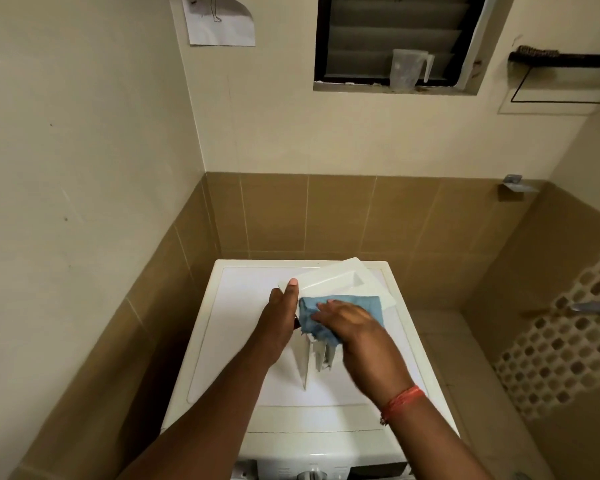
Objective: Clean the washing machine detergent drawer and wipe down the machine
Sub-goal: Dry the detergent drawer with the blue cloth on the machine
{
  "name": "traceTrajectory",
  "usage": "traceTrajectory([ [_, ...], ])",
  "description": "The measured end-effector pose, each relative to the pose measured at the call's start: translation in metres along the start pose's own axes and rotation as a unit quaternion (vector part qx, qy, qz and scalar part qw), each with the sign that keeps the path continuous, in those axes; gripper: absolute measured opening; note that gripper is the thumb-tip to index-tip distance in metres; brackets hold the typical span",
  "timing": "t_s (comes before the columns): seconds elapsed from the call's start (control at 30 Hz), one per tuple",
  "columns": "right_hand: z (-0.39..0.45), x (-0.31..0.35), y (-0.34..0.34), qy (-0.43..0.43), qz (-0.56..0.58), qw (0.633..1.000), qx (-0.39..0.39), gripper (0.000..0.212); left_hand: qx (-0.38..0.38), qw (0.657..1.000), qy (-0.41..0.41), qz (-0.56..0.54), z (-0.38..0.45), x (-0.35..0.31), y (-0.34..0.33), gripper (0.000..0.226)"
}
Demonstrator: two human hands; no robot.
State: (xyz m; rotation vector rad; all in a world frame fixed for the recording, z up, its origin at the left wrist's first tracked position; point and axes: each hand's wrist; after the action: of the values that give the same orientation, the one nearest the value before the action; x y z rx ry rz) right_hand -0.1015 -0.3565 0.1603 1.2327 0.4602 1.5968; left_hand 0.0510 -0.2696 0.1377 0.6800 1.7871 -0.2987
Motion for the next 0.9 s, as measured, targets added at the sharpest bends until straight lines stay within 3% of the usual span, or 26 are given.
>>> traceTrajectory([
  [0.13, 0.020, -0.039, 0.026, -0.123, -0.034, 0.991, -0.039, 0.058, 0.007, 0.999, -0.024, -0.047, -0.004, 0.005, -0.003, 0.060],
  [0.2, 0.031, -0.043, 0.033, -0.133, -0.086, 0.987, -0.029, 0.051, 0.010, 0.999, -0.027, -0.045, -0.004, 0.005, -0.004, 0.059],
  [0.3, 0.048, -0.022, 0.021, -0.089, -0.061, 0.994, 0.026, 0.044, 0.004, 0.999, -0.024, -0.045, -0.004, 0.003, -0.005, 0.059],
  [0.4, 0.055, 0.006, 0.000, -0.010, 0.049, 0.991, 0.121, 0.026, 0.000, 0.999, -0.011, -0.036, -0.004, 0.001, -0.003, 0.065],
  [0.5, 0.063, 0.000, 0.014, 0.016, -0.022, 0.992, 0.125, 0.029, -0.003, 0.999, -0.017, -0.033, -0.006, 0.001, 0.000, 0.063],
  [0.6, 0.068, -0.018, 0.043, -0.019, -0.117, 0.976, 0.185, 0.024, 0.004, 0.999, -0.032, -0.009, -0.007, 0.006, -0.004, 0.055],
  [0.73, 0.066, -0.017, 0.043, 0.011, -0.269, 0.951, 0.149, 0.023, 0.005, 0.999, -0.037, 0.012, -0.010, 0.006, -0.007, 0.059],
  [0.8, 0.066, -0.010, 0.036, 0.063, -0.204, 0.962, 0.169, 0.024, 0.008, 0.999, -0.035, 0.018, -0.013, 0.004, -0.008, 0.063],
  [0.9, 0.070, -0.008, 0.036, 0.099, -0.124, 0.967, 0.199, 0.022, 0.016, 0.999, -0.036, 0.031, -0.016, 0.003, -0.010, 0.035],
])
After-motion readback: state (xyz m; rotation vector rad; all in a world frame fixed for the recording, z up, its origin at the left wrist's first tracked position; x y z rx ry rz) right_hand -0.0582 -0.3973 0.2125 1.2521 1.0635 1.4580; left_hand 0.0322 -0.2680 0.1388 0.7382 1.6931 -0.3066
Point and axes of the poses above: each hand's wrist, its own z-axis towards the middle knuckle, its own y-axis out of the back of the hand, x = y × z, and after that the axes turned 3 degrees about z, right-handed
